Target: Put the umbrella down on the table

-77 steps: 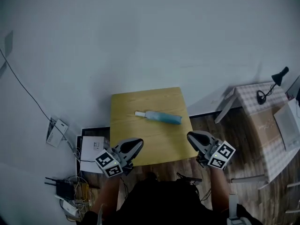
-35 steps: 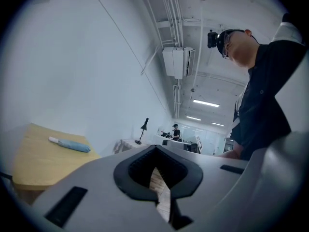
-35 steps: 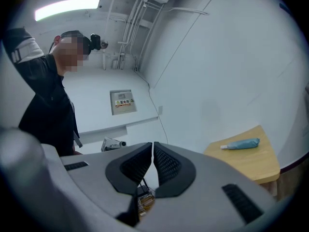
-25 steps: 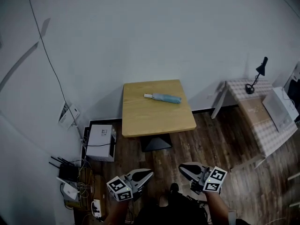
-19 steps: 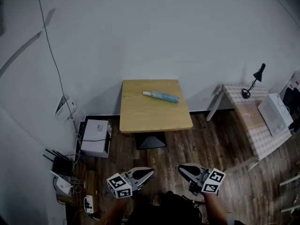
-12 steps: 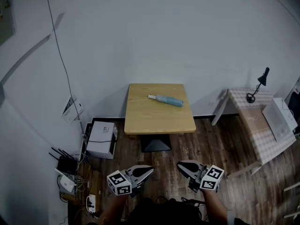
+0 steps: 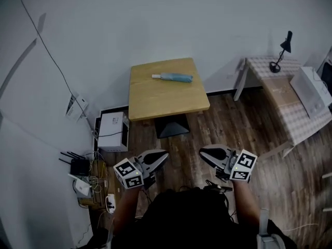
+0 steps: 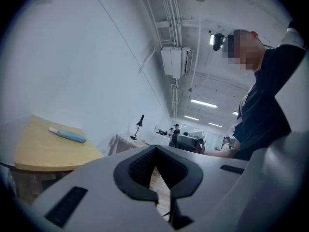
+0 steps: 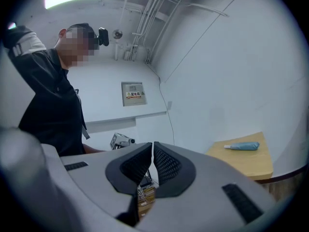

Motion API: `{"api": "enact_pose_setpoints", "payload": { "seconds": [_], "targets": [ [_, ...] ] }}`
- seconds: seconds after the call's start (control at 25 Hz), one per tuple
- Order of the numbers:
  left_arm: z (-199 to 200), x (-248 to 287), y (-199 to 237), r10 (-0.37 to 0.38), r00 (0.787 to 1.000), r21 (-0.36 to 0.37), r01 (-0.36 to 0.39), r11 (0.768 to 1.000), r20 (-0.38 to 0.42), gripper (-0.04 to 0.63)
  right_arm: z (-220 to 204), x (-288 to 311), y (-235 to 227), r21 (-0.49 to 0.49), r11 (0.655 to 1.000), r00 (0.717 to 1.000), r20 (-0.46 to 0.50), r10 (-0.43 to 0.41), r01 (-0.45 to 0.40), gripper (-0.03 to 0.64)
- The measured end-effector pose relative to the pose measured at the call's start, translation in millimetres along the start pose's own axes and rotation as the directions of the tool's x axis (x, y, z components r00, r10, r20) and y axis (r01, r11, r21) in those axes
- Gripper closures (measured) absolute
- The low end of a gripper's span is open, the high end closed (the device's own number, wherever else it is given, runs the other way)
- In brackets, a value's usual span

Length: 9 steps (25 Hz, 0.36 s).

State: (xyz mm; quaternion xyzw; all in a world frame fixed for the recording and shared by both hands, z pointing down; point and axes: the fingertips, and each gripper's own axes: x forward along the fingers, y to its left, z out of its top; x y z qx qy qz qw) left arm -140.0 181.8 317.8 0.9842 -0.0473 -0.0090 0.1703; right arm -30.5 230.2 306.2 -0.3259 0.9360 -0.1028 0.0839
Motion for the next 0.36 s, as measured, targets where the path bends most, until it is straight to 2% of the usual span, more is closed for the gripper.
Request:
{"api": "enact_pose_setpoints", "payload": {
  "seconds": [0.16,0.36],
  "targets": [
    [3,14,-1,0.029,1.0,0.013,-0.029,0.999,-0.006,0.583,15,-23,-16,-0.021,0.998,0.998,0.024,-0.054,0.054,0.591],
    [-13,38,-1,0.054,0.998,0.038,-0.053,0.998,-0.013,0.583,7,-60,-63,-0.002,0.984,0.982,0.061,-0.178,0.178,0.591]
  ]
}}
